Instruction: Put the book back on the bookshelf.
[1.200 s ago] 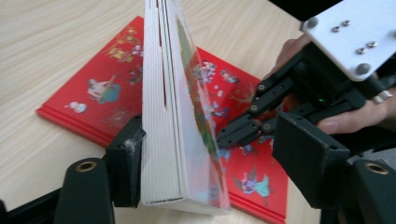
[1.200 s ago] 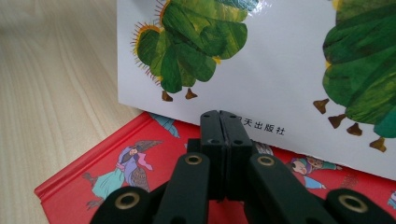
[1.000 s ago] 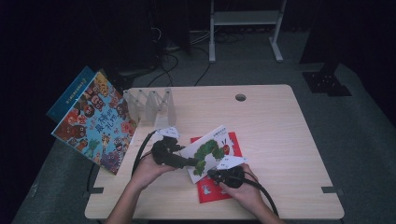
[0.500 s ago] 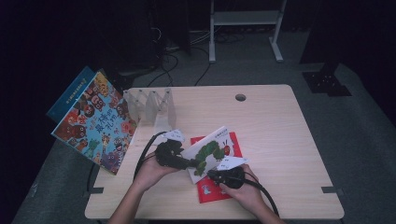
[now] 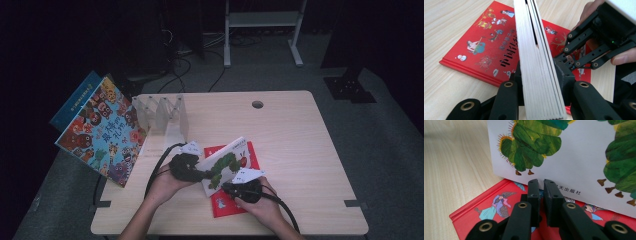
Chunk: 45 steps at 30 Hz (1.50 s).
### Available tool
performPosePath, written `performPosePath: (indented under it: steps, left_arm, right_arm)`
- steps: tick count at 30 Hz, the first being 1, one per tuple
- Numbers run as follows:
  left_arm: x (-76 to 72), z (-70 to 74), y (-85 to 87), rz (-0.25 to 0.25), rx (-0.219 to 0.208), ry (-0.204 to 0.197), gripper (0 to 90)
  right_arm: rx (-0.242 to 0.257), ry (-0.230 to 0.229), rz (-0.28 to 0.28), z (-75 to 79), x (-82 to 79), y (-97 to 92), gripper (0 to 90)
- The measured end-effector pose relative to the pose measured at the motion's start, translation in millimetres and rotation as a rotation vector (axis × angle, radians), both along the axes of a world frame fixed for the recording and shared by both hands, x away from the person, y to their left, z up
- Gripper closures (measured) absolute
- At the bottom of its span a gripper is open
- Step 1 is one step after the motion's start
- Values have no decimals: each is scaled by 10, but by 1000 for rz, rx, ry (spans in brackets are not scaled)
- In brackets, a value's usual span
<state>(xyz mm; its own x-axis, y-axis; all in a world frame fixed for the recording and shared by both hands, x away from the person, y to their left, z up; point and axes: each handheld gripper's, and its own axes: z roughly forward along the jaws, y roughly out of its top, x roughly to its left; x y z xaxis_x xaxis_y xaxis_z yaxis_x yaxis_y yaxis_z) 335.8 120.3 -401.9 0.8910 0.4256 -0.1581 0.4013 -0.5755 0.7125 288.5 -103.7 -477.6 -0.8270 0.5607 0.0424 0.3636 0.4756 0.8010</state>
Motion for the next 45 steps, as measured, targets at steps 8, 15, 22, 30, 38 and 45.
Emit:
performPosePath:
  steps: [8, 15, 22, 30, 38, 45]
  left_arm:
    - [-19, -90, -75, -27, 50, -3, 679]
    - [-17, -124, -98, -38, 62, 14, 696]
    - [-17, -103, -89, -37, 81, -41, 751]
    - [41, -105, -35, -33, 32, -20, 754]
    - [69, -56, 38, -19, -9, -47, 755]
    - [81, 13, 126, -4, -42, -67, 757]
  right_arm:
    - [0, 7, 1, 1, -12, -2, 815]
    - [2, 3, 4, 4, -15, -7, 798]
    - [27, -2, -18, 64, -8, -83, 759]
    - [47, -32, -99, 175, 71, -424, 696]
    - [16, -11, -269, 154, 366, -936, 453]
    - [10, -1, -414, 61, 566, -1322, 423]
